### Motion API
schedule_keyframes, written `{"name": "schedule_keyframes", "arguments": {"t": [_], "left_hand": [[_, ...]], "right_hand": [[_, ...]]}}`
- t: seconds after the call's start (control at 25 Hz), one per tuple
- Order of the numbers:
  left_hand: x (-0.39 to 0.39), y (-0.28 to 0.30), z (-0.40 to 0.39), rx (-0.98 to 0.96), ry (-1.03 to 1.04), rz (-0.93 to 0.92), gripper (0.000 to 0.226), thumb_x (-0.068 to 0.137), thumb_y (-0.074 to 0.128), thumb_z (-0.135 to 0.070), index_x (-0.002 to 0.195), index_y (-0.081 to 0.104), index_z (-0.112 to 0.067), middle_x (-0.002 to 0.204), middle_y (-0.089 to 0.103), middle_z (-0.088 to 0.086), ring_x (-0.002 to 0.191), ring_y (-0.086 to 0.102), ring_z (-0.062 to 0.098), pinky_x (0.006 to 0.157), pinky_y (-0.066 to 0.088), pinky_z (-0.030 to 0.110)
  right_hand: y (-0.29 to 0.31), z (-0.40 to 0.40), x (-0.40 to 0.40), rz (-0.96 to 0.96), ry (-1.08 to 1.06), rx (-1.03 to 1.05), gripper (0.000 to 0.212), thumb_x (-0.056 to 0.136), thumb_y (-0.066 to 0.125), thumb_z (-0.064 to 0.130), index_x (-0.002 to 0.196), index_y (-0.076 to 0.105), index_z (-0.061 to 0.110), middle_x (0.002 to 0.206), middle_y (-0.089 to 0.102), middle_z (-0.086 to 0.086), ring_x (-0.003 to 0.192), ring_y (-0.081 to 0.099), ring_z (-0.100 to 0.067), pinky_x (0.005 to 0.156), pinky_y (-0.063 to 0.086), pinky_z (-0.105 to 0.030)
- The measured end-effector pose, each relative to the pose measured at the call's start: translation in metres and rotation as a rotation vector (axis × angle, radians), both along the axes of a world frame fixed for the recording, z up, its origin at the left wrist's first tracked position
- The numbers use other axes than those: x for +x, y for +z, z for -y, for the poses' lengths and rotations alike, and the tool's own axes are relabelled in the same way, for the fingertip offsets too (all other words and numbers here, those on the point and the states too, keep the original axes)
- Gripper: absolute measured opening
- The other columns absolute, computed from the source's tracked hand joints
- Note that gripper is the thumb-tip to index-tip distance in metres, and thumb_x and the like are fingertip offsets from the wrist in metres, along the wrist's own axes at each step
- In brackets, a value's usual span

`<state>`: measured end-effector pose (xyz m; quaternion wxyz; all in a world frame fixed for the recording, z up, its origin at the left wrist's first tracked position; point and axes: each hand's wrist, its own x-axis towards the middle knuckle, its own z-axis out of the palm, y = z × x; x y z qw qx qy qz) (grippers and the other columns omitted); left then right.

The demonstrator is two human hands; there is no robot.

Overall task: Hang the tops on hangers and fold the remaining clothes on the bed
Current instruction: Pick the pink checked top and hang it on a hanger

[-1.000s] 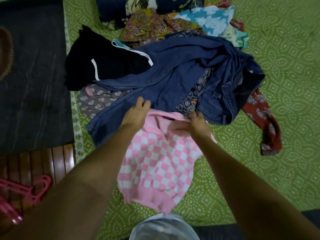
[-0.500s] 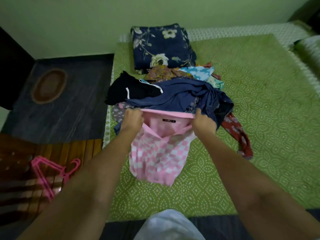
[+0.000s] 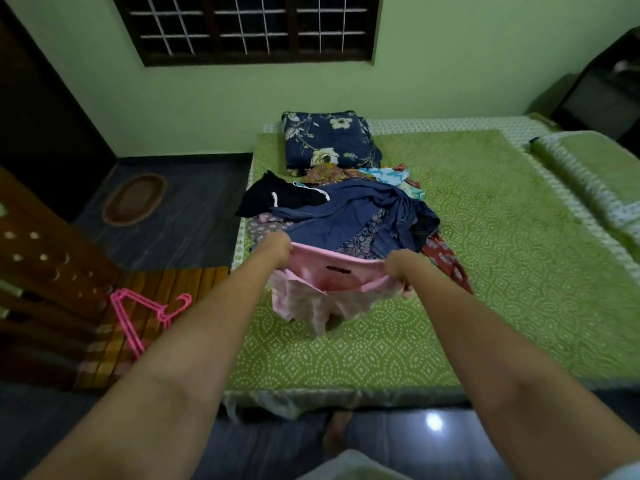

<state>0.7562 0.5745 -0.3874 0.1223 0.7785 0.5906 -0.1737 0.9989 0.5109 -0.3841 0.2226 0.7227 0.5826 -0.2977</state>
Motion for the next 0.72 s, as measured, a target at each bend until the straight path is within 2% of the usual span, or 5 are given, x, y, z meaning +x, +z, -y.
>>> {"name": "schedule_keyframes", "arguments": {"t": [0.16, 0.36, 0.48, 0.56, 0.72], "left_hand": [[0.002, 0.072, -0.017, -0.043, 0.059, 0.065, 0.024, 0.078, 0.072, -0.018, 0.098, 0.073, -0.006, 0.101, 0.07, 0.011, 0.089, 0.066, 0.022, 0.085, 0.054, 0.03], [0.031, 0.089, -0.08, -0.064, 0.314, 0.254, 0.011, 0.079, 0.072, -0.011, 0.085, 0.068, -0.002, 0.051, 0.062, 0.005, 0.039, 0.056, 0.011, 0.04, 0.045, 0.02], [0.055, 0.054, -0.131, -0.022, 0.343, 0.316, 0.036, 0.083, 0.067, -0.016, 0.114, 0.063, 0.003, 0.104, 0.069, 0.014, 0.088, 0.068, 0.022, 0.067, 0.052, 0.028], [0.07, 0.03, -0.157, -0.043, 0.359, 0.486, 0.057, 0.088, 0.065, -0.022, 0.135, 0.047, 0.004, 0.148, 0.037, 0.017, 0.127, 0.048, 0.029, 0.099, 0.041, 0.03], [0.053, -0.014, -0.179, -0.105, 0.492, 0.675, 0.073, 0.09, 0.065, -0.023, 0.149, 0.027, -0.004, 0.159, 0.013, 0.011, 0.142, 0.025, 0.029, 0.114, 0.024, 0.038]], "right_hand": [[0.066, -0.02, 0.005, -0.2, -0.211, -0.002, 0.019, 0.097, 0.031, 0.004, 0.11, 0.04, -0.008, 0.043, 0.056, -0.016, 0.042, 0.058, -0.026, 0.041, 0.047, -0.027], [0.081, -0.097, 0.019, -0.364, -0.503, 0.0, 0.036, 0.1, 0.023, 0.011, 0.095, 0.053, -0.009, 0.038, 0.053, -0.012, 0.028, 0.051, -0.016, 0.03, 0.036, -0.014], [0.044, -0.158, 0.021, -0.545, -0.687, 0.124, 0.031, 0.101, 0.033, 0.013, 0.095, 0.055, -0.007, 0.048, 0.062, -0.01, 0.054, 0.059, -0.019, 0.039, 0.046, -0.018], [0.016, -0.194, 0.023, -0.639, -0.754, 0.207, 0.037, 0.097, 0.047, 0.016, 0.13, 0.042, 0.0, 0.089, 0.067, -0.009, 0.089, 0.057, -0.023, 0.063, 0.051, -0.026], [-0.035, -0.234, 0.022, -0.673, -0.831, 0.258, 0.06, 0.091, 0.054, 0.018, 0.145, 0.03, 0.005, 0.133, 0.045, -0.013, 0.1, 0.04, -0.023, 0.091, 0.042, -0.043]]}}
